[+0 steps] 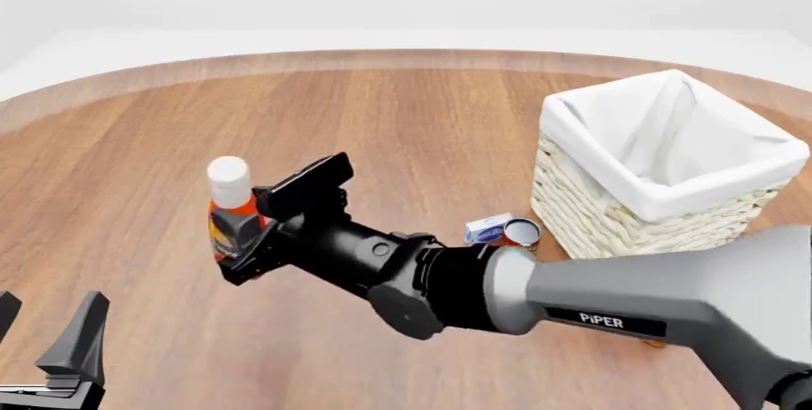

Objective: Pick up the ketchup, and put it in the basket.

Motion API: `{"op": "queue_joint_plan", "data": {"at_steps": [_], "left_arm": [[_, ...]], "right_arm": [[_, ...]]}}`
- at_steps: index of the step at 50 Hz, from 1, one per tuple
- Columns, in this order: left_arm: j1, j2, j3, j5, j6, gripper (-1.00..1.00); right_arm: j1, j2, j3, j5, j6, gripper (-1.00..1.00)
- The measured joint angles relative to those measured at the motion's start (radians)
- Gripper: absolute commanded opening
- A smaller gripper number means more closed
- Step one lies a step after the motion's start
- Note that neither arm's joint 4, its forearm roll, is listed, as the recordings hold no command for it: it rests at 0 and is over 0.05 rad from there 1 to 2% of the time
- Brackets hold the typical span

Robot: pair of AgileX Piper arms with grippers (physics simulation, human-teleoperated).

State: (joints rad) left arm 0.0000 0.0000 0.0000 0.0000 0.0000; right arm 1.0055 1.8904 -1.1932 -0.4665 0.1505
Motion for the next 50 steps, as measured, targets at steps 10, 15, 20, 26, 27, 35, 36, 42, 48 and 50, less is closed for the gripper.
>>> {"op": "queue_joint_plan", "data": {"at_steps": [10,15,20,26,27,35,36,42,48,50], "left_arm": [[0.000,0.000,0.000,0.000,0.000,1.00],[0.000,0.000,0.000,0.000,0.000,1.00],[0.000,0.000,0.000,0.000,0.000,1.00],[0.000,0.000,0.000,0.000,0.000,1.00],[0.000,0.000,0.000,0.000,0.000,1.00],[0.000,0.000,0.000,0.000,0.000,1.00],[0.000,0.000,0.000,0.000,0.000,1.00],[0.000,0.000,0.000,0.000,0.000,1.00],[0.000,0.000,0.000,0.000,0.000,1.00],[0.000,0.000,0.000,0.000,0.000,1.00]], "right_arm": [[-0.098,-0.095,0.041,-0.016,-0.032,-1.00],[-0.140,-0.144,0.063,-0.021,-0.043,-1.00],[-0.174,-0.187,0.084,-0.025,-0.051,-1.00],[-0.211,-0.240,0.116,-0.032,-0.059,-1.00],[-0.217,-0.249,0.123,-0.033,-0.060,-1.00],[-0.259,-0.316,0.168,-0.043,-0.067,-1.00],[-0.266,-0.325,0.174,-0.044,-0.068,-1.00],[-0.310,-0.379,0.215,-0.062,-0.067,-1.00],[-0.361,-0.431,0.252,-0.076,-0.065,-1.00],[-0.379,-0.448,0.262,-0.078,-0.066,-1.00]]}}
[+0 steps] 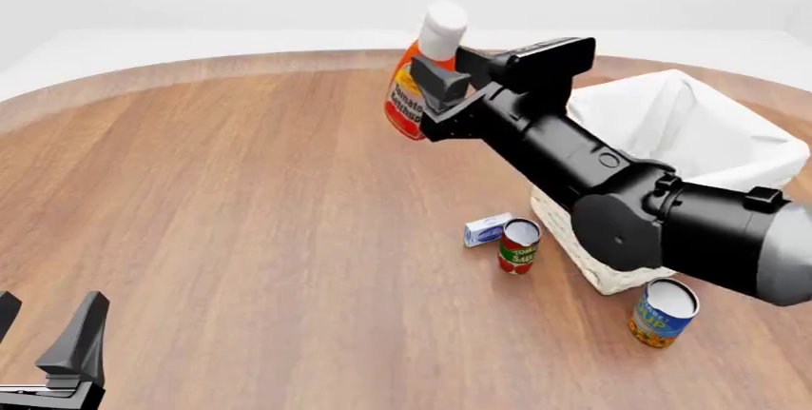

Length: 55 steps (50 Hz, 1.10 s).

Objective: Pick up the ketchup, and put it in the basket.

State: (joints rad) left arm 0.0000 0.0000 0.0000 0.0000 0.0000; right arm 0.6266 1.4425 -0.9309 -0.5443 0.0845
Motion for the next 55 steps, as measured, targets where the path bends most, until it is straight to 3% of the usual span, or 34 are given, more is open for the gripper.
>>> {"op": "queue_joint_plan", "data": {"at_steps": [30,55], "left_arm": [[0.000,0.000,0.000,0.000,0.000,1.00],[0.000,0.000,0.000,0.000,0.000,1.00]], "right_arm": [[-0.230,-0.211,0.133,0.034,-0.023,-1.00],[-0.443,-0.369,0.243,0.036,0.008,-1.00]]}}
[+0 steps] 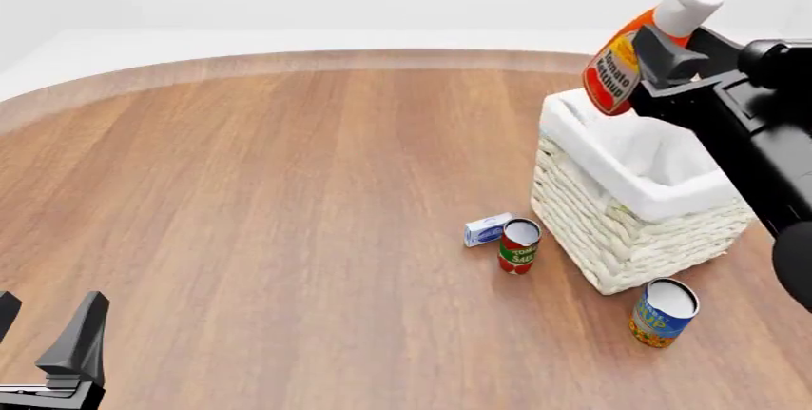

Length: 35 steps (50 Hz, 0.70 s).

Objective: Pick up the ketchup, and put it in the basket.

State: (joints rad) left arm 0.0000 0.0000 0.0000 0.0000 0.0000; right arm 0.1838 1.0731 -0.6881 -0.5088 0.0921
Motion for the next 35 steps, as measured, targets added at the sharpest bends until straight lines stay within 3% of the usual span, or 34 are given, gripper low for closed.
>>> {"op": "queue_joint_plan", "data": {"at_steps": [20,35], "left_arm": [[0.000,0.000,0.000,0.000,0.000,1.00],[0.000,0.000,0.000,0.000,0.000,1.00]], "right_arm": [[-0.170,-0.049,0.025,0.024,0.029,-1.00],[-0.234,-0.035,0.023,0.042,0.031,-1.00]]}}
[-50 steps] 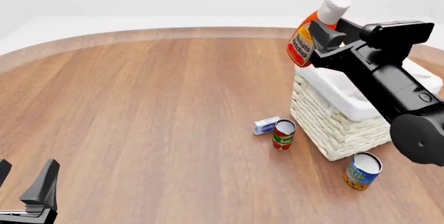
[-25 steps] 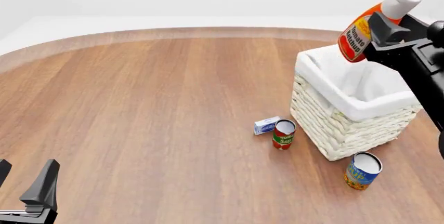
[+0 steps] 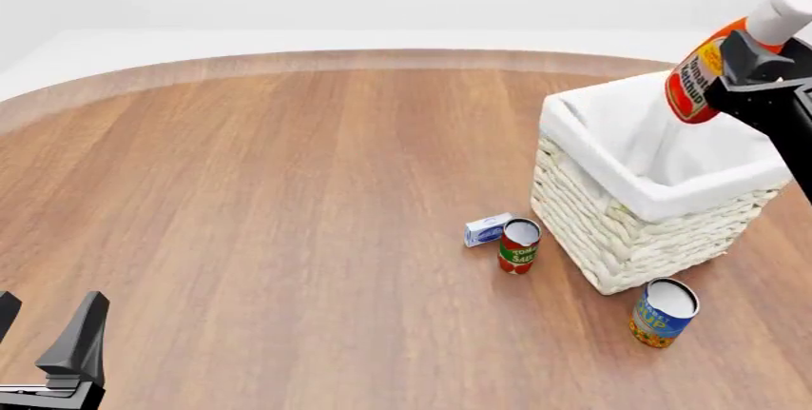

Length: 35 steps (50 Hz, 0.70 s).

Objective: Pick up the ketchup, and put it in the basket.

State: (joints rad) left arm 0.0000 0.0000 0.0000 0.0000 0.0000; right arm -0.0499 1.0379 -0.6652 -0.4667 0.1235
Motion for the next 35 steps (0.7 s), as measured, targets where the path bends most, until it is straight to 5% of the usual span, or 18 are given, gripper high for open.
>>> {"op": "queue_joint_plan", "data": {"at_steps": [35], "left_arm": [[0.000,0.000,0.000,0.000,0.000,1.00]], "right_arm": [[-0.011,0.109,-0.038,0.036,-0.045,-1.00]]}}
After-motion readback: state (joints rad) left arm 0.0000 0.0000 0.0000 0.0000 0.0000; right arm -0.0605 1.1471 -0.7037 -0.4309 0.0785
